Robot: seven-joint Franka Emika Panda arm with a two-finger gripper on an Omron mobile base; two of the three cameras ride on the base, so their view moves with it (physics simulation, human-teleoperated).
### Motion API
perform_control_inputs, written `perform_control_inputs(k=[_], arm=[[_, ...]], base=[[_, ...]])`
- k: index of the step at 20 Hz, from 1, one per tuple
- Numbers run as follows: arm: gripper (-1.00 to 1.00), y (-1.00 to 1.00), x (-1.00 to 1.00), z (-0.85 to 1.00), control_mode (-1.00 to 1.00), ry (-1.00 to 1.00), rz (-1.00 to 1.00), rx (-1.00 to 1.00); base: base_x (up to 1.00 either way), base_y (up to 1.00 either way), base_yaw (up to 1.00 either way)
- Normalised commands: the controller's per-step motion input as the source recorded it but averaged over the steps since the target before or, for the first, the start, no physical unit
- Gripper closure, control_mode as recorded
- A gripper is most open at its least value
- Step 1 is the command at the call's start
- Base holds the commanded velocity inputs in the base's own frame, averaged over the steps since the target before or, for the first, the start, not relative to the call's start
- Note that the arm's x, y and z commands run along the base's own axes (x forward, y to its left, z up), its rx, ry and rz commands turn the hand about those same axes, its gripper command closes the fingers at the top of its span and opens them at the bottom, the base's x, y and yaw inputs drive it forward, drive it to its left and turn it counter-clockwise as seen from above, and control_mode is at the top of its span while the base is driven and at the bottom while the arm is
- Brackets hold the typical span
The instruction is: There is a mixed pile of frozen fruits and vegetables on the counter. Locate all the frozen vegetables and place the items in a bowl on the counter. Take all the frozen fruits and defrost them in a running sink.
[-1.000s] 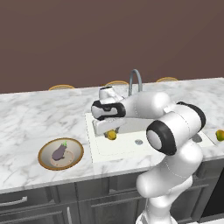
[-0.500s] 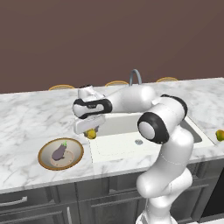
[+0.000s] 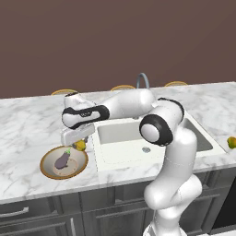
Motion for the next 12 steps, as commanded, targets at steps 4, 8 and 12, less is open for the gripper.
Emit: perform_control_inputs(k=[4, 8, 12], arm=[[1.0, 0.18, -0.37, -0.09, -1.0, 0.0, 0.01, 0.0], [1.0, 0.24, -0.47, -0.23, -1.0, -0.01, 0.0, 0.0], [1.0, 0.38, -0.24, -0.32, -1.0, 0.0, 0.0, 0.01]], base=[[0.0, 0.0, 0.0], [0.0, 0.0, 0.0], [0.0, 0.0, 0.0]])
